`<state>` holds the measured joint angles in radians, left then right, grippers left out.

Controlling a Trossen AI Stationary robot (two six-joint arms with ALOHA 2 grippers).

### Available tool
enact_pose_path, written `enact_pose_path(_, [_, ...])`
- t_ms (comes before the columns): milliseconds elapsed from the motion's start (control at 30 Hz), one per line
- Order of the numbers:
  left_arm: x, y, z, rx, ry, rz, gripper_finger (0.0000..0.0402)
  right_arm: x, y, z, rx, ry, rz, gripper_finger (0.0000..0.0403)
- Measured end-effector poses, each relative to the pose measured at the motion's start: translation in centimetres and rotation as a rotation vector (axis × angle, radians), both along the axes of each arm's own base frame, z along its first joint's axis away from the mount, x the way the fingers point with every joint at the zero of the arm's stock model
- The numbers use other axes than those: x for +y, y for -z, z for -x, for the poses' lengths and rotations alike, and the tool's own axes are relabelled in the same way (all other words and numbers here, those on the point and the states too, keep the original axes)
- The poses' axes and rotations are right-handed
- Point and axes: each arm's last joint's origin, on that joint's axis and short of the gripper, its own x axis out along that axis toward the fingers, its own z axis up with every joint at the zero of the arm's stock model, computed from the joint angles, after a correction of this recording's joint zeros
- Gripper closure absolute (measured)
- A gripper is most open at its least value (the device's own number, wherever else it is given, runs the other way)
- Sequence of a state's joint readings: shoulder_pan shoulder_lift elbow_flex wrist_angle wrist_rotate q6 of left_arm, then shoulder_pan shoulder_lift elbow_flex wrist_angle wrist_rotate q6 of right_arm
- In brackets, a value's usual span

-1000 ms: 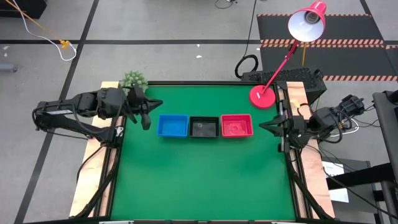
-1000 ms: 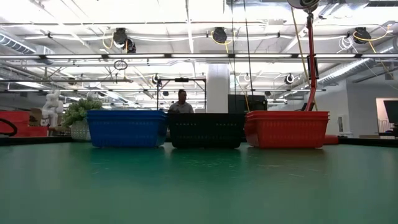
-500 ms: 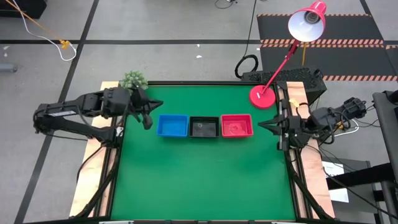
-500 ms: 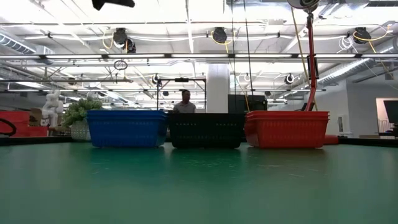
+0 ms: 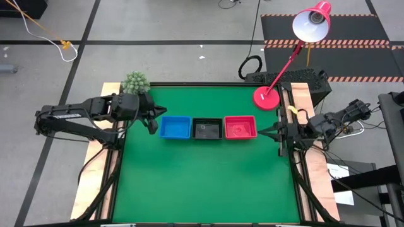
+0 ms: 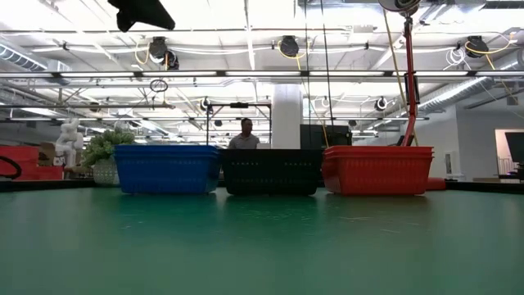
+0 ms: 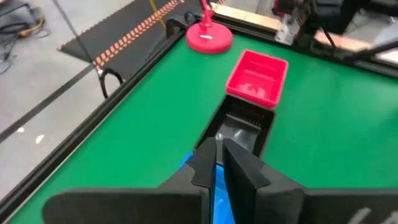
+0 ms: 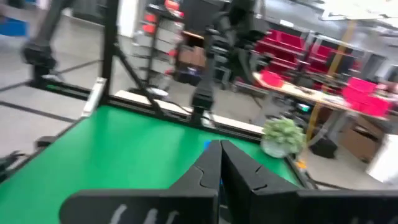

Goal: Stack baskets by color
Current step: Return to Home Position

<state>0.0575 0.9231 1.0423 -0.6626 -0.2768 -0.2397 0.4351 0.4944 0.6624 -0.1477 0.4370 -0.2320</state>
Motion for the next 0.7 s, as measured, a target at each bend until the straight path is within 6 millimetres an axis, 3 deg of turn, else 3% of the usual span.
enact_pose_path(267, [-1.1,3.3,-0.2,0.053,0.116,-0.05,0.0396,0.2,4.2,-0.1,-0.004,-0.089,-0.035,0.0403])
enact_pose_path(700, [-2.4,9.3,1.1,-0.161,0.185,-0.053,0.0398,-0.4,10.5,0.3,-0.051,-0.154,-0.096,0.0403])
